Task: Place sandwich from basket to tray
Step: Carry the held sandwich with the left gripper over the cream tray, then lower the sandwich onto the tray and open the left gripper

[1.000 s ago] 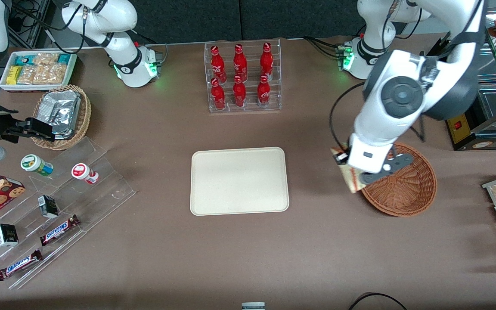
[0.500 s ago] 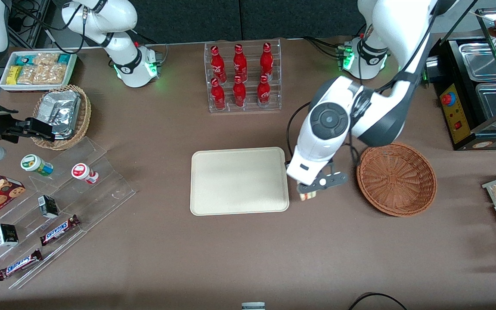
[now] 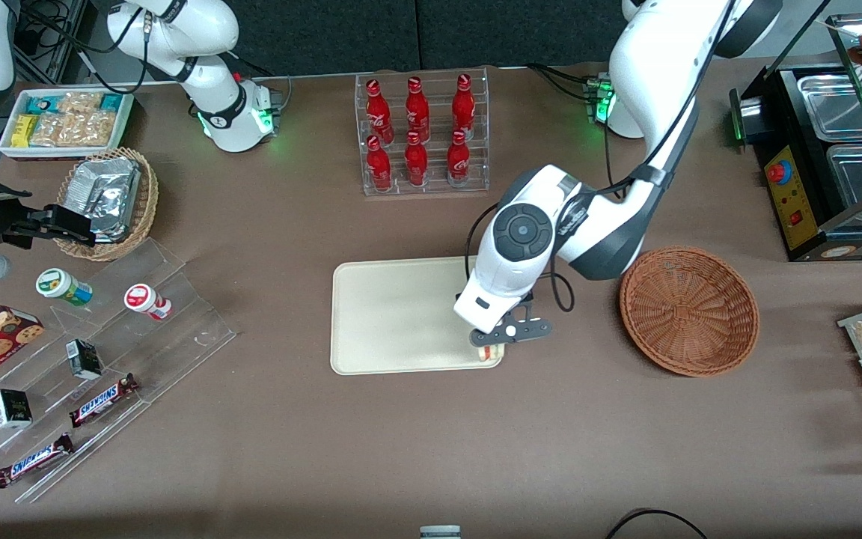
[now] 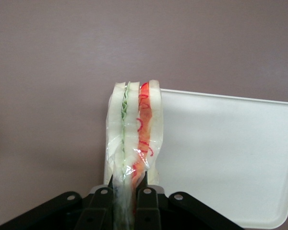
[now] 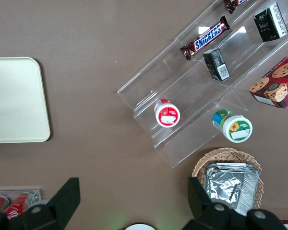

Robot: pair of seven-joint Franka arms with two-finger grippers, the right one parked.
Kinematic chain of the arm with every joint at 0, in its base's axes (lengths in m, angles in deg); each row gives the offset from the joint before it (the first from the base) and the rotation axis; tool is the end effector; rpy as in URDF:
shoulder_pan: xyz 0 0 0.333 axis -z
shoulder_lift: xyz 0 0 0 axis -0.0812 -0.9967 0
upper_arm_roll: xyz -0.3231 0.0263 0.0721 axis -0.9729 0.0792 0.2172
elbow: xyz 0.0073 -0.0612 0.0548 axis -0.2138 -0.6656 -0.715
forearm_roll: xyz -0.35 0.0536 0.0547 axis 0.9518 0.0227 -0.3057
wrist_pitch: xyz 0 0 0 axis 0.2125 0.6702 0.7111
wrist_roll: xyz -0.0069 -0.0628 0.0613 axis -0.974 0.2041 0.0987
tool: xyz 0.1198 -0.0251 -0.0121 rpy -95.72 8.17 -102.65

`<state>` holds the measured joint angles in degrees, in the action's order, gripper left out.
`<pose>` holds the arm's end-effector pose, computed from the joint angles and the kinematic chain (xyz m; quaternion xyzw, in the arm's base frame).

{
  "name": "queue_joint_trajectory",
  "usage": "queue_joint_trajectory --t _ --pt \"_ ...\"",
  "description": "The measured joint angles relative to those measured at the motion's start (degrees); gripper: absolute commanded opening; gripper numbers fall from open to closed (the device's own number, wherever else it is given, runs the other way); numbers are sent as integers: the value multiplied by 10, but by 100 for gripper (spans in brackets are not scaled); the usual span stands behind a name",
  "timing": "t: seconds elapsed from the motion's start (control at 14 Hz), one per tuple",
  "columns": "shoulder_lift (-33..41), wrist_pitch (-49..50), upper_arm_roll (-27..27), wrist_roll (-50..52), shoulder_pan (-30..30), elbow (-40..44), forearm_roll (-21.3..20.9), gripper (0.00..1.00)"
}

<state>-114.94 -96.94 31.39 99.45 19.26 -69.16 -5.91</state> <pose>0.5766 -0.4095 0.3657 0.9970 0.0689 -0.0125 0.0327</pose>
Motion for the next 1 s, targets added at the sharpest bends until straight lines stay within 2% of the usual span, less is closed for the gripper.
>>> queue_joint_trajectory --t 0.5,0.79,1.0 --pt "-46 -110 1 24 44 -20 -7 0" --pt "-50 -134 2 35 46 -54 -46 0" --pt "-50 -149 4 41 45 -74 -52 0"
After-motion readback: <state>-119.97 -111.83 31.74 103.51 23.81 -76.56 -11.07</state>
